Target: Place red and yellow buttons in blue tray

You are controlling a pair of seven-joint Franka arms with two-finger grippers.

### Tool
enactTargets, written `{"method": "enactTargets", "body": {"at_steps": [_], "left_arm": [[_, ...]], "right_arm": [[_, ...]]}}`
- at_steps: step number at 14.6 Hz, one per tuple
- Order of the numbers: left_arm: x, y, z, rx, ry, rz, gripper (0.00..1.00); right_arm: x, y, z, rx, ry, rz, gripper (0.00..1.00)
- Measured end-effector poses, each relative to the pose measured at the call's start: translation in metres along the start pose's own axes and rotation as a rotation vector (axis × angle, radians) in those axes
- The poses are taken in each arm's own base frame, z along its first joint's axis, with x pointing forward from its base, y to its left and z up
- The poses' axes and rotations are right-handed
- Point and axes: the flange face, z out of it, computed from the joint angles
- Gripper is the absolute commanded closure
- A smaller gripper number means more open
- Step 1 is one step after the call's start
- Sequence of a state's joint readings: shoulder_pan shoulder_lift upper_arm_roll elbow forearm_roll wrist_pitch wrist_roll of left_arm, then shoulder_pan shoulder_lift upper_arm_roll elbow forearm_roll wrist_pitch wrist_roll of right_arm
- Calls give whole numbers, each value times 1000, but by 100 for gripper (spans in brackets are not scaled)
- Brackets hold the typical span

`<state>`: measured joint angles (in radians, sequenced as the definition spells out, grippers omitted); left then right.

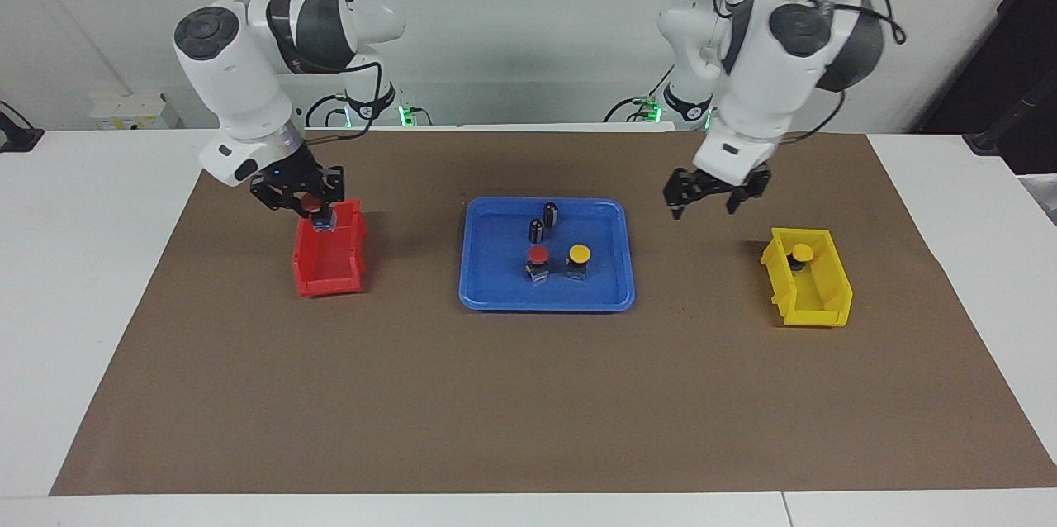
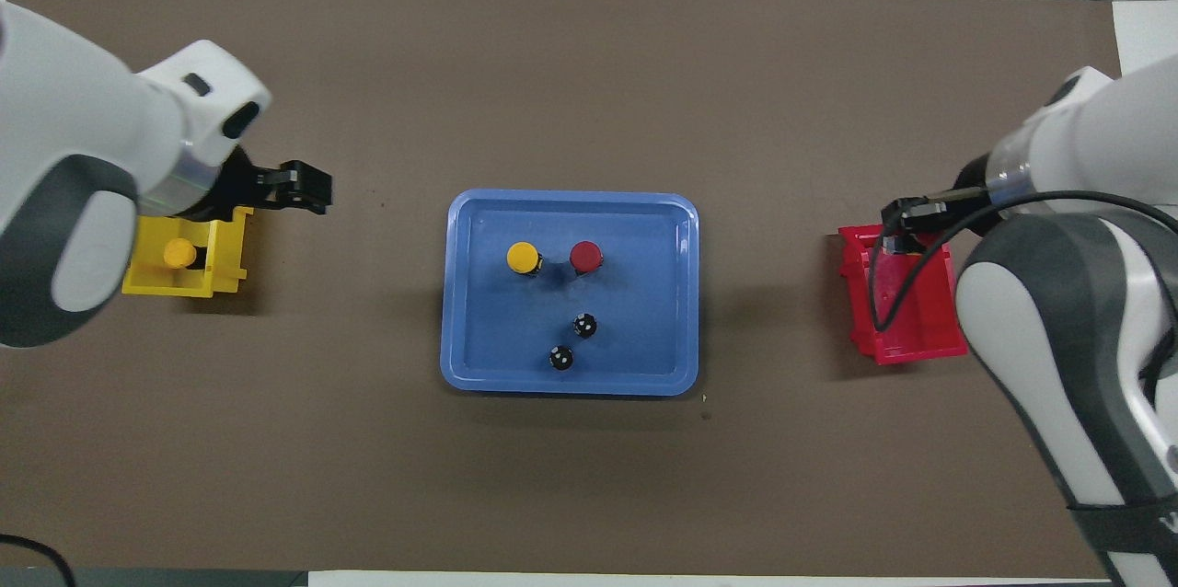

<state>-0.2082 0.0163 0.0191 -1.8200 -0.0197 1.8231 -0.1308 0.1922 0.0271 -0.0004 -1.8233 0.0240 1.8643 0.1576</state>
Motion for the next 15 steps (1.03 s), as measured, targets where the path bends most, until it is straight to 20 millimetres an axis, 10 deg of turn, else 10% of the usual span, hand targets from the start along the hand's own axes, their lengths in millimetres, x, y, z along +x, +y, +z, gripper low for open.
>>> {"method": "enactTargets", "body": {"at_steps": [3, 5, 8, 13, 15], "left_arm": [[5, -94, 32, 0, 48, 20, 12], [2, -122, 55, 4, 75, 9, 24], [-6, -136, 86, 8, 83, 17, 37], [-13, -147, 111, 10, 83, 24, 37], [-17, -146, 126, 12, 89, 25, 37]], "right_arm": [[-1, -134, 37, 30, 54, 102, 68], [-3, -180, 83, 37, 54, 120, 67], [2, -186, 136, 21, 26, 118, 66], [-12, -182, 168, 26, 39, 116, 58], [-18, -181, 178, 22, 33, 112, 23]]}}
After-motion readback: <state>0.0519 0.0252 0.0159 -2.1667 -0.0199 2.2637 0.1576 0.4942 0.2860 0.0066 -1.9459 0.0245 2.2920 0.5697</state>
